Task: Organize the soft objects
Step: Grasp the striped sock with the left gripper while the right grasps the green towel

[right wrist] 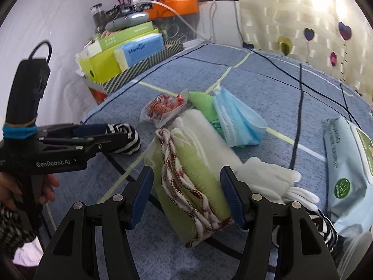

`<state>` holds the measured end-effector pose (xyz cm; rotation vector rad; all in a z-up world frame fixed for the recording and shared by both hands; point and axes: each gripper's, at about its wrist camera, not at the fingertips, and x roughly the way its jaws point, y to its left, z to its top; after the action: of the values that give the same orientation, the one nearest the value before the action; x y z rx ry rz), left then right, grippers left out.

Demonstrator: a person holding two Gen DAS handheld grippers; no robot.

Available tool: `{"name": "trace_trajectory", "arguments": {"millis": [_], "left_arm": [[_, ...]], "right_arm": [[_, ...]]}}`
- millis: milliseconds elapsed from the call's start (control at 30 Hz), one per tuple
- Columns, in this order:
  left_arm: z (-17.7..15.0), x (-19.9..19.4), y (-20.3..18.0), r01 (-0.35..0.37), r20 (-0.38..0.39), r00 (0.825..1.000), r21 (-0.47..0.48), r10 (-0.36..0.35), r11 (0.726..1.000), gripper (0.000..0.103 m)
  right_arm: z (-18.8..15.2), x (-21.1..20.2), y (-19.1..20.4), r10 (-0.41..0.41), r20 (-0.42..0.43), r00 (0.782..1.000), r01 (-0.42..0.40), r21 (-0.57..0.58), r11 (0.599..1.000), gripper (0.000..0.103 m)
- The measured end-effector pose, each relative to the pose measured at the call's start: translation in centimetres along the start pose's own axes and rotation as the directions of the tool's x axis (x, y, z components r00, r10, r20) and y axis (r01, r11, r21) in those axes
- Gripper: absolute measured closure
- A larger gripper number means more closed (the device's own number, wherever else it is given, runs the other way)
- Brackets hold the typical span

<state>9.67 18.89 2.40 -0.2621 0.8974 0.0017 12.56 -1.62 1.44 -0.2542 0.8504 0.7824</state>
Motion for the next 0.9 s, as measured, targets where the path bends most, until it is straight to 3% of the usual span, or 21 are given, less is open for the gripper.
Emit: {"name": "trace_trajectory", "arguments": {"millis": [533, 900], "left_arm": [[0.1, 0.9, -0.4, -0.049, -0.009, 0.999, 0.023, 0.049, 0.999, 0.04], [0.0, 0.7, -0.1, -0.076, -0.001, 0.997, 0.019, 0.076, 0.997, 0.069]], "right_arm": [[0.0, 0.9, 0.4, -0.054, -0.028, 0.998, 0.054, -0.012, 0.998, 0.043], [-0.4, 0.6, 1.1, -0.074, -0.011, 0.997, 0.074, -0.019, 0.997, 0.057]]}}
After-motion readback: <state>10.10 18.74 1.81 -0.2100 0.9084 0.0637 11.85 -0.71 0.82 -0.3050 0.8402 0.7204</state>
